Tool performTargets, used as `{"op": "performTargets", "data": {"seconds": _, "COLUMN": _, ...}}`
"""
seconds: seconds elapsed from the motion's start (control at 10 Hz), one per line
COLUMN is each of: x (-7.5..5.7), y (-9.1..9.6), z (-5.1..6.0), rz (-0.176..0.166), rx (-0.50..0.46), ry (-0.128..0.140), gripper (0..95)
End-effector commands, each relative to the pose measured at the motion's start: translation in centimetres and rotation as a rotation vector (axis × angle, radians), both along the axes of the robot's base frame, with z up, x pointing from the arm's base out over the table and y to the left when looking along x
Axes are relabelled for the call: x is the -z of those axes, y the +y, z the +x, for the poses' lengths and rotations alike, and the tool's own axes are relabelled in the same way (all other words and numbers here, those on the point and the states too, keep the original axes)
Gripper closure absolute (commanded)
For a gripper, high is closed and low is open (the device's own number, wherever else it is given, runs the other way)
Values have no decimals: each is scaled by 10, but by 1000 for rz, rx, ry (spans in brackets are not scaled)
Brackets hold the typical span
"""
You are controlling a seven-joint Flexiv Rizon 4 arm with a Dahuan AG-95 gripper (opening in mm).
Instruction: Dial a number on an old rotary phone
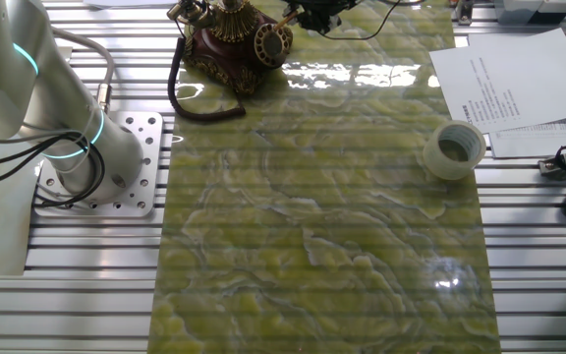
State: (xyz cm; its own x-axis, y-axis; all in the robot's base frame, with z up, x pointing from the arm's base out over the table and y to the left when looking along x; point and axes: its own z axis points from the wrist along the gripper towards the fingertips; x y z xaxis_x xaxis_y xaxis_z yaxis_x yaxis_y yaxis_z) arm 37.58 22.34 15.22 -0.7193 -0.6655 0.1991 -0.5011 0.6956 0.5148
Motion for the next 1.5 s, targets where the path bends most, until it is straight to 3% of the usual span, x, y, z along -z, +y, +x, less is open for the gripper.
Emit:
{"op": "performTargets", "data": {"seconds": 0.1, "x": -1, "y": 0, "z": 1, "rz": 6, "rx": -2, "ry": 3, "gripper": 950}}
{"op": "performTargets", "data": {"seconds": 1.5, "x": 3, "y": -4, "z": 4, "rz": 15, "rx": -6, "ry": -2, "gripper": 950}}
